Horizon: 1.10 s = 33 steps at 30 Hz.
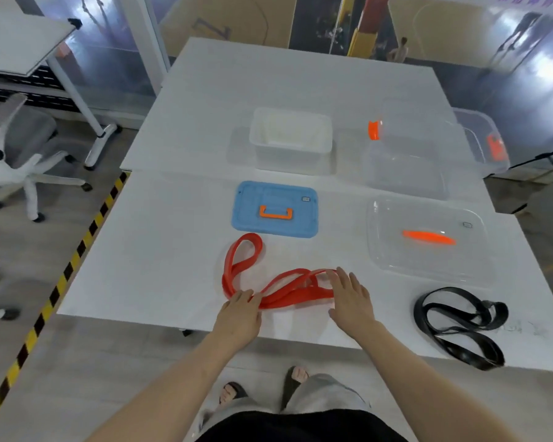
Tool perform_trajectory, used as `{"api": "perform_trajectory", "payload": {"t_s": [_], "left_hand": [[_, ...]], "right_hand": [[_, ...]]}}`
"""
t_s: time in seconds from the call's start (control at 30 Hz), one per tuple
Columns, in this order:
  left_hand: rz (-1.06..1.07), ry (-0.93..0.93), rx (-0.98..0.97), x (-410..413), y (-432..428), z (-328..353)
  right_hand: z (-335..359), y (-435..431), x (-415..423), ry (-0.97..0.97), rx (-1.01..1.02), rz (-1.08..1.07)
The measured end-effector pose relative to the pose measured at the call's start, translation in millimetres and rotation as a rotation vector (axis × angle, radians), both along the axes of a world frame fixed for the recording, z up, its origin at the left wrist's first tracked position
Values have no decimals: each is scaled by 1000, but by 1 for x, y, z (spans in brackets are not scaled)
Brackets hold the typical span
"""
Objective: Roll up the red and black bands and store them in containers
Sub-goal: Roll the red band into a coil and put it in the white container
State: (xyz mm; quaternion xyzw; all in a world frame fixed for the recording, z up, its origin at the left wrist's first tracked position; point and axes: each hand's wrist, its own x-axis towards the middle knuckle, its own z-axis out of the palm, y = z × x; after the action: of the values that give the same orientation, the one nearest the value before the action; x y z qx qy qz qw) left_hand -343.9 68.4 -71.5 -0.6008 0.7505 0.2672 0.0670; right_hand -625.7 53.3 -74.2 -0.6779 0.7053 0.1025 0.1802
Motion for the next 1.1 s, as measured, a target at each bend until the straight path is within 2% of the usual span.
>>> {"api": "perform_trajectory", "payload": {"t_s": [0.23, 0.47, 0.73, 0.9, 0.97, 1.1], "left_hand": [[-15, -5, 32, -6, -5, -8], [47, -33, 81, -16, -13, -5], [44, -42, 121, -22, -17, 3], [182, 189, 174, -31, -32, 27], [249, 293, 124, -32, -39, 47], [209, 494, 72, -25, -62, 93]], "right_hand": [[-13, -19, -14, -87, -20, -34], [-23, -33, -32, -225, 66, 7], [4, -31, -36, -394, -49, -12], [52, -37, -29, -519, -255, 62], [74, -43, -21, -567, -300, 78], [122, -57, 1, -652, -346, 109]]}}
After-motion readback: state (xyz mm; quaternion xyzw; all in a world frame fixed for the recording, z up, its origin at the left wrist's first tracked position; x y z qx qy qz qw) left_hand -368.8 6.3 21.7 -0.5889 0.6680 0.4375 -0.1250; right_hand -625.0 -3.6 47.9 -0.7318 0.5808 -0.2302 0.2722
